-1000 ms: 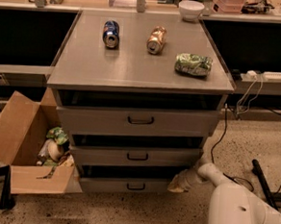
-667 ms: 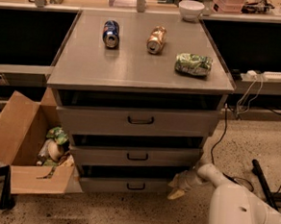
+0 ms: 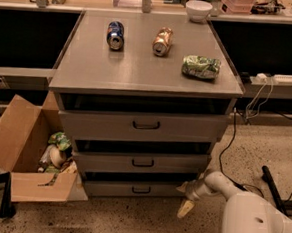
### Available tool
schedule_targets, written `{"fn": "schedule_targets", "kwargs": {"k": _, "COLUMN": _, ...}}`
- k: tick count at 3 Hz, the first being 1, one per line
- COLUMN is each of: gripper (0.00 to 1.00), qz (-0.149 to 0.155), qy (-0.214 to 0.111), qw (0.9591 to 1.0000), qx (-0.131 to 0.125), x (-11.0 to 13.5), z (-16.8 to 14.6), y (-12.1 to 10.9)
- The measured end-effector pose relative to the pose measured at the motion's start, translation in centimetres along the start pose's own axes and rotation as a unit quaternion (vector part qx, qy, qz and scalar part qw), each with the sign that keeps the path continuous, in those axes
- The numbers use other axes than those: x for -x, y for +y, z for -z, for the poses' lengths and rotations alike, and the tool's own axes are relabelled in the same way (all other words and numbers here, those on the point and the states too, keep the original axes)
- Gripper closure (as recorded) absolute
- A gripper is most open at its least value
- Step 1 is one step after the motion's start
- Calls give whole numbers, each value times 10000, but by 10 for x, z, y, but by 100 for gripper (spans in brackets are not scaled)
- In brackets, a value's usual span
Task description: Close bottom drawer
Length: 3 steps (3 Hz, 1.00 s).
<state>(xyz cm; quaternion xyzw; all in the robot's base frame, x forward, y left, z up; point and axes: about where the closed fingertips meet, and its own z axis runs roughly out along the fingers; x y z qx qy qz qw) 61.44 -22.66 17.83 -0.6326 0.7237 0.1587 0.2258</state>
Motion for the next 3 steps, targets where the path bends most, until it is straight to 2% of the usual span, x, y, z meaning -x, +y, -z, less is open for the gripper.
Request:
{"fn": "schedule_targets", "kwargs": {"k": 1, "gripper": 0, "qz": 251, "qy": -265, "qw": 9988, "qx": 312, "x": 11, "z": 11, "y": 34}}
{"fn": "schedule_targets", "kwargs": {"k": 2, "gripper": 0, "qz": 625, "qy": -587, "qw": 9933, "qx": 776, "x": 25, "z": 30, "y": 83}}
{"fn": "schedule_targets", "kwargs": {"k": 3, "gripper": 0, "qz": 822, "qy": -819, "qw": 9859, "qx": 1207, "x": 31, "z": 43, "y": 124}}
